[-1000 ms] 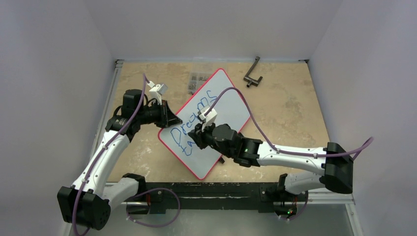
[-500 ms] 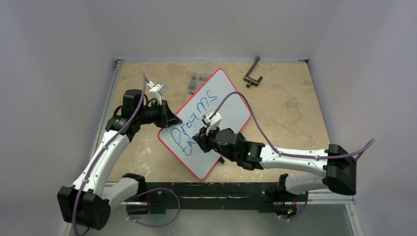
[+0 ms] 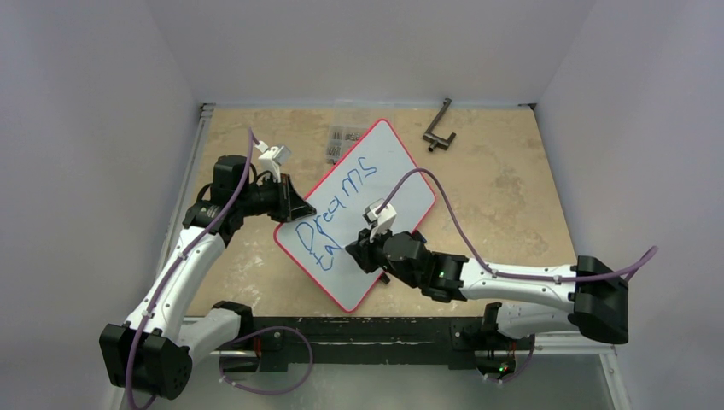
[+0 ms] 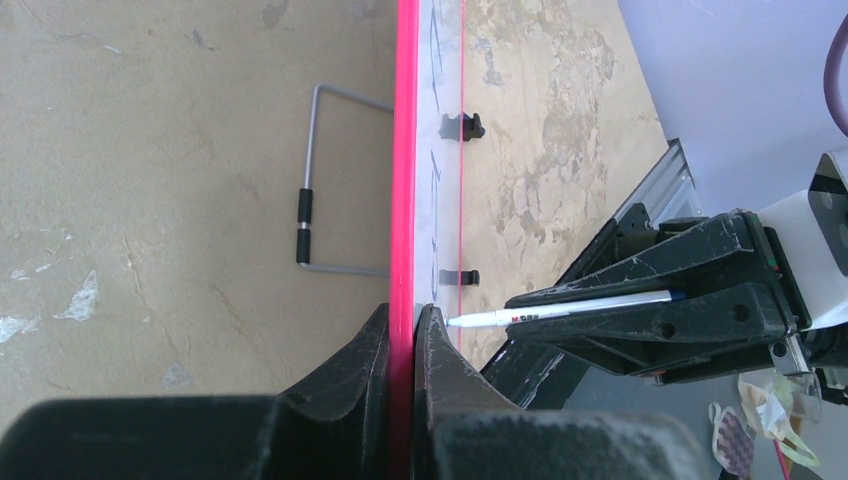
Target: Write a sentence on the whiteboard
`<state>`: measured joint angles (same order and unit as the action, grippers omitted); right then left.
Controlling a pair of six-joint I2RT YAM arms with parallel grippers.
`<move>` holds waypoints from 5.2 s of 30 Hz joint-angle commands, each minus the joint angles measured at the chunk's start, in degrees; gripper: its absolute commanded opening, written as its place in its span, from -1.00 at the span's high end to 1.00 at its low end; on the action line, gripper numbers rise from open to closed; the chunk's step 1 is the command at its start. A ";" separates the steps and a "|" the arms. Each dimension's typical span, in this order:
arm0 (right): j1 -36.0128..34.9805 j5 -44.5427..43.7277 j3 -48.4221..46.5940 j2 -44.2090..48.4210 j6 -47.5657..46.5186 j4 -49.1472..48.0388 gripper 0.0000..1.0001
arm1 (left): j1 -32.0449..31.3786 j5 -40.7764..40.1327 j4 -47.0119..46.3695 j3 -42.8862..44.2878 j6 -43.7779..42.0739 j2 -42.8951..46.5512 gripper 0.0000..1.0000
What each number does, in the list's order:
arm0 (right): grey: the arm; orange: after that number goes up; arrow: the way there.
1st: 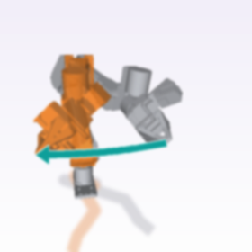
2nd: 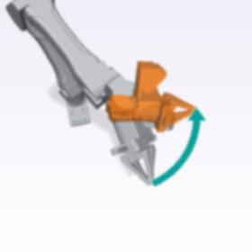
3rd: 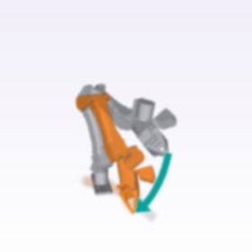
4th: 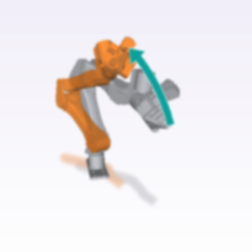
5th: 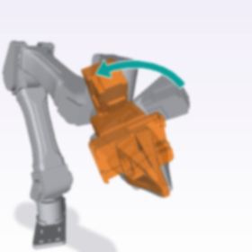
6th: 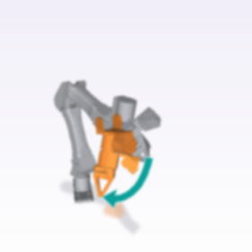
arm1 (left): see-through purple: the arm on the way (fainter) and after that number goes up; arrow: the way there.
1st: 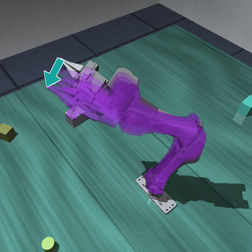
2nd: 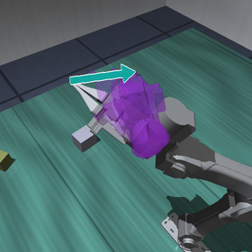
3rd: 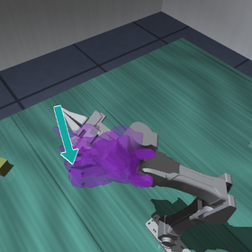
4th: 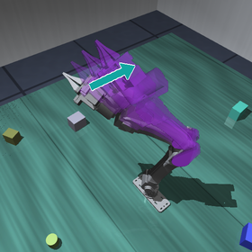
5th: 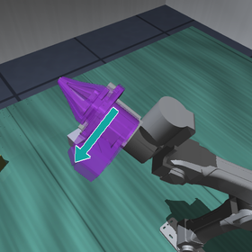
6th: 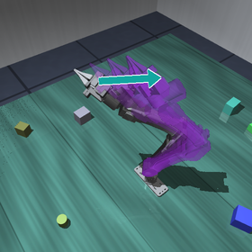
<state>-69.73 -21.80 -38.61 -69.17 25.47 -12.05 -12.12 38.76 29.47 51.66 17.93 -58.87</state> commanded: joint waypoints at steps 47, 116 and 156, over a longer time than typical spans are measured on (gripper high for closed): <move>0.11 -1.30 -9.42 -3.83 -3.69 1.78 1.00 | -0.36 -6.07 0.92 -0.37 -6.60 0.41 1.00; 3.13 -0.54 -4.98 3.42 -1.24 4.15 1.00 | -0.36 -5.91 0.85 -0.44 -6.51 0.46 1.00; 11.15 5.96 -3.99 -0.11 -3.71 -1.66 1.00 | -0.36 -6.06 0.85 -0.34 -6.51 -0.06 1.00</move>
<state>-59.48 -15.38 -41.87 -69.49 23.59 -12.56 -12.14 38.92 29.47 51.66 18.00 -58.89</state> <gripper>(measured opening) 0.096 0.054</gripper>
